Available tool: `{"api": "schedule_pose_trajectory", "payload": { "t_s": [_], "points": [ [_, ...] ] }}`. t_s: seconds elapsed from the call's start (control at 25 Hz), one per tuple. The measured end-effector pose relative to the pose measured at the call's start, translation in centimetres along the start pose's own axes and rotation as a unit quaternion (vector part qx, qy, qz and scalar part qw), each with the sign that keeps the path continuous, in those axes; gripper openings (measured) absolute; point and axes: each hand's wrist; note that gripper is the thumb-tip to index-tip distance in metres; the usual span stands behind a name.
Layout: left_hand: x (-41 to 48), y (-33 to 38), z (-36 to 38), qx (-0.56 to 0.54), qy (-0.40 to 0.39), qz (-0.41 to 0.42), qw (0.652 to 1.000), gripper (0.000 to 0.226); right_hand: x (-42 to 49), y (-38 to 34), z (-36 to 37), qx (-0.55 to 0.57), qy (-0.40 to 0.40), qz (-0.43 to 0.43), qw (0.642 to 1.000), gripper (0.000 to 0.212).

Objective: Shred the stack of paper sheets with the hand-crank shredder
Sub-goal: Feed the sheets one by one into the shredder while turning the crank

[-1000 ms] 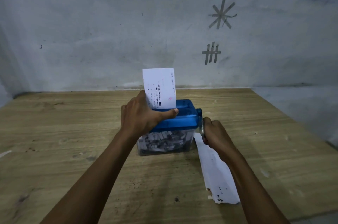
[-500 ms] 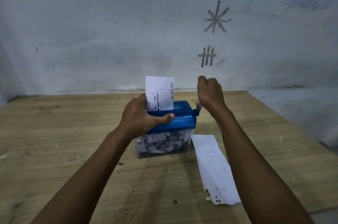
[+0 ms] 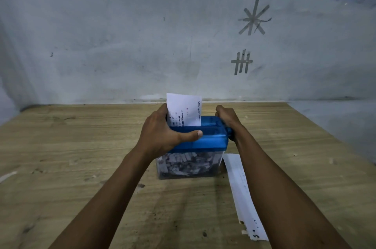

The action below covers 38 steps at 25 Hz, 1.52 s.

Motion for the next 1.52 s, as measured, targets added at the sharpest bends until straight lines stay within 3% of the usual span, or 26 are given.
{"api": "schedule_pose_trajectory", "payload": {
  "t_s": [0.12, 0.2, 0.28, 0.36, 0.48, 0.6, 0.72, 0.84, 0.96, 1.08, 1.24, 1.4, 1.52],
  "points": [
    [0.3, -0.2, 0.1, 0.006, 0.025, -0.014, 1.000, 0.095, 0.1, 1.1, 0.5, 0.047, 0.005, 0.028, 0.998, 0.021],
    [0.4, -0.4, 0.3, 0.013, 0.045, -0.021, 0.999, 0.092, -0.7, 2.6, 0.6, 0.088, -0.037, 0.051, 0.994, 0.015],
    [0.3, -0.4, 0.4, 0.030, 0.058, -0.025, 0.998, 0.088, -2.3, 4.2, 0.4, 0.139, -0.055, 0.070, 0.986, 0.020],
    [0.1, -0.3, 0.5, 0.043, 0.067, -0.021, 0.997, 0.084, -4.5, 5.2, -0.1, 0.183, -0.009, 0.092, 0.979, 0.033],
    [0.2, -0.1, 0.4, 0.047, 0.057, -0.017, 0.997, 0.088, -8.8, 5.6, -1.5, 0.026, 0.022, 0.012, 0.999, 0.054],
    [0.5, 0.0, 0.3, 0.069, 0.048, -0.020, 0.996, 0.095, -11.3, 3.9, -3.2, -0.131, 0.044, -0.039, 0.990, 0.076],
    [0.7, -0.3, 0.4, 0.119, 0.037, -0.018, 0.992, 0.097, -11.1, 1.8, -4.0, -0.248, 0.091, -0.038, 0.964, 0.074],
    [0.8, -0.6, 0.5, 0.119, 0.023, -0.007, 0.993, 0.088, -10.9, -0.8, -4.6, -0.323, 0.087, -0.049, 0.941, 0.060],
    [0.8, -0.7, 0.2, 0.103, 0.001, -0.003, 0.995, 0.080, -10.4, -3.7, -4.4, -0.380, 0.116, -0.108, 0.911, 0.050],
    [0.6, -0.5, 0.0, 0.077, -0.023, 0.002, 0.997, 0.079, -8.5, -5.1, -2.9, -0.290, 0.197, -0.182, 0.919, 0.054],
    [0.7, -0.4, -0.1, 0.065, -0.029, 0.005, 0.997, 0.073, -3.9, -6.0, -1.7, -0.219, 0.092, -0.159, 0.958, 0.048],
    [0.6, -0.9, 0.1, 0.081, -0.011, 0.041, 0.996, 0.078, -1.4, -2.8, -0.3, -0.092, -0.014, -0.048, 0.994, 0.032],
    [0.6, -1.2, 0.2, 0.108, 0.003, 0.082, 0.991, 0.076, -2.4, 0.8, 0.1, 0.051, -0.060, 0.088, 0.993, 0.022]
  ]
}}
Point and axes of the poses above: each hand's wrist, its own x-axis towards the middle knuckle, its own z-axis out of the palm, y = z × x, and after that the axes turned 3 degrees about y, right-handed
